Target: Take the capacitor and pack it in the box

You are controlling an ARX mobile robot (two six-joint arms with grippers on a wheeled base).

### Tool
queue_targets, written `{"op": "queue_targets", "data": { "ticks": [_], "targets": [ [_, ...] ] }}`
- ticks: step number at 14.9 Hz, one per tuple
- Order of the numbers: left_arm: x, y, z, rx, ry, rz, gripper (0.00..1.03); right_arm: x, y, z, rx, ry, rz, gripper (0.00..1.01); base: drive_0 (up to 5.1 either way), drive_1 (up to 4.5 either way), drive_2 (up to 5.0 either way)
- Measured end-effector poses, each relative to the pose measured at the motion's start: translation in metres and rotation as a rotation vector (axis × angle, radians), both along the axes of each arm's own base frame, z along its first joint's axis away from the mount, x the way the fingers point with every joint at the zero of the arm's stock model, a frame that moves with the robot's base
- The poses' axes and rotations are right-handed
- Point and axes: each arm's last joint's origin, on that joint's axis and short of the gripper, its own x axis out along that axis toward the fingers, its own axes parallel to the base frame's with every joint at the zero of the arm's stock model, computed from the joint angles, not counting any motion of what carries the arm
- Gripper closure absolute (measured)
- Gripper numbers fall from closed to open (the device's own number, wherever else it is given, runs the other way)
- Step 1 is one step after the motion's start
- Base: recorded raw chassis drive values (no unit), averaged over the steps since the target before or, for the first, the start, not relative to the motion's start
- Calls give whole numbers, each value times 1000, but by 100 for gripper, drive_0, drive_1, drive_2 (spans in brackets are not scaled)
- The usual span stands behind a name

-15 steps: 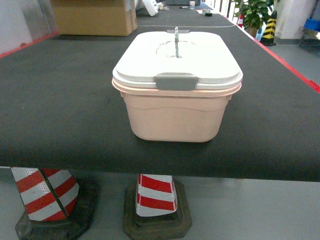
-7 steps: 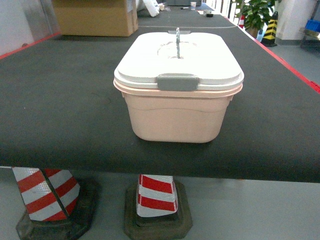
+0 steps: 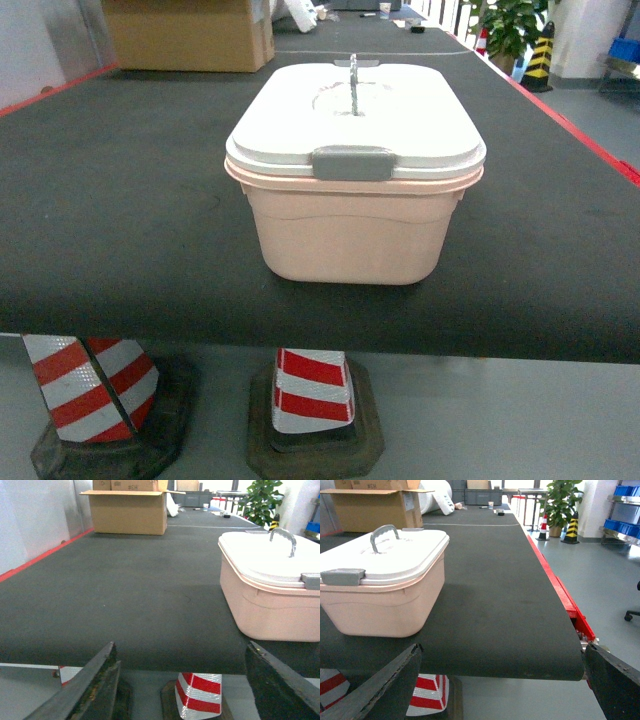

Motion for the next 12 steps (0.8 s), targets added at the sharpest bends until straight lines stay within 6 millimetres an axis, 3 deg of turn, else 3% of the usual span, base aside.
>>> {"op": "queue_targets", "data": {
  "ticks": [2,12],
  "targets": [
    [0,0,0,0,0,0,6,0,0,0,0,0,0,3,0,0,0],
    [0,0,0,0,0,0,5,0,0,0,0,0,0,3,0,0,0]
  ]
}}
